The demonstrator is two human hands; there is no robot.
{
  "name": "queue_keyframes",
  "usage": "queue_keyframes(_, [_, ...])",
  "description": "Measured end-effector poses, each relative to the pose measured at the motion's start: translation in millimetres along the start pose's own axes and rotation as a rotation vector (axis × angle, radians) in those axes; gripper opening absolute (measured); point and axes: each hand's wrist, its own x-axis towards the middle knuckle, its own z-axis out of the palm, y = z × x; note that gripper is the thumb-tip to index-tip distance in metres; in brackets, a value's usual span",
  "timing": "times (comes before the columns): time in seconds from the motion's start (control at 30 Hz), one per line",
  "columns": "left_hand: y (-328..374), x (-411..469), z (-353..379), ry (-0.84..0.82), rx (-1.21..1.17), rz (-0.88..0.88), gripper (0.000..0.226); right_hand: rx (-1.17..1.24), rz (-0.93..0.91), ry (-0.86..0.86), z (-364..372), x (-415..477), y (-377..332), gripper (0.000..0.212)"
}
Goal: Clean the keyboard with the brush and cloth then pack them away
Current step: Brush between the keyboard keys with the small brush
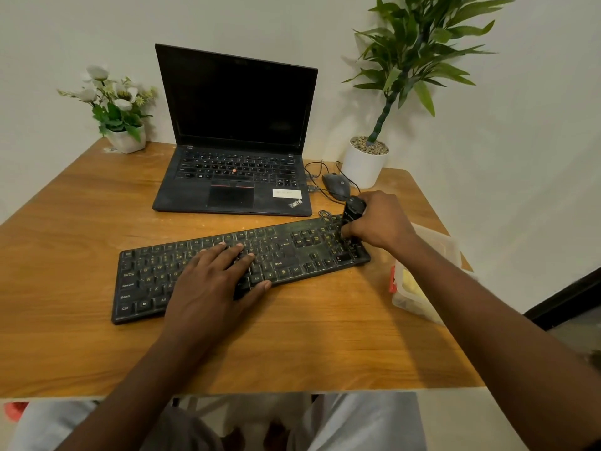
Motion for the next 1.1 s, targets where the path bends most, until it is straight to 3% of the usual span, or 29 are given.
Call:
queue_keyframes(0.17, [-0.1,-0.7,-0.1,0.001,0.0,0.003,0.079,0.112,-0.028,-0.188,-5.1,-10.2,-4.2,0.043])
queue_keyframes(0.3, [-0.7,-0.2,1.2,-0.005,0.012,0.005,0.079,0.068,0.01,-0.233,-16.4,-10.6,10.0,0.051])
queue_keyframes(0.5, [-0.2,-0.5,-0.2,-0.002,0.009,0.002,0.078,-0.017,0.046,-0.061,-16.5,8.1,23.7,0.044])
queue_keyframes(0.8, [0.4,0.7,-0.6,-0.003,0.004,-0.002,0.077,0.191,0.071,0.073,2.6,25.9,12.6,0.046])
queue_keyframes(1.1, [0.3,0.4,-0.4,-0.004,0.005,-0.002,0.079,0.165,0.193,-0.327,-27.5,16.6,26.7,0.048])
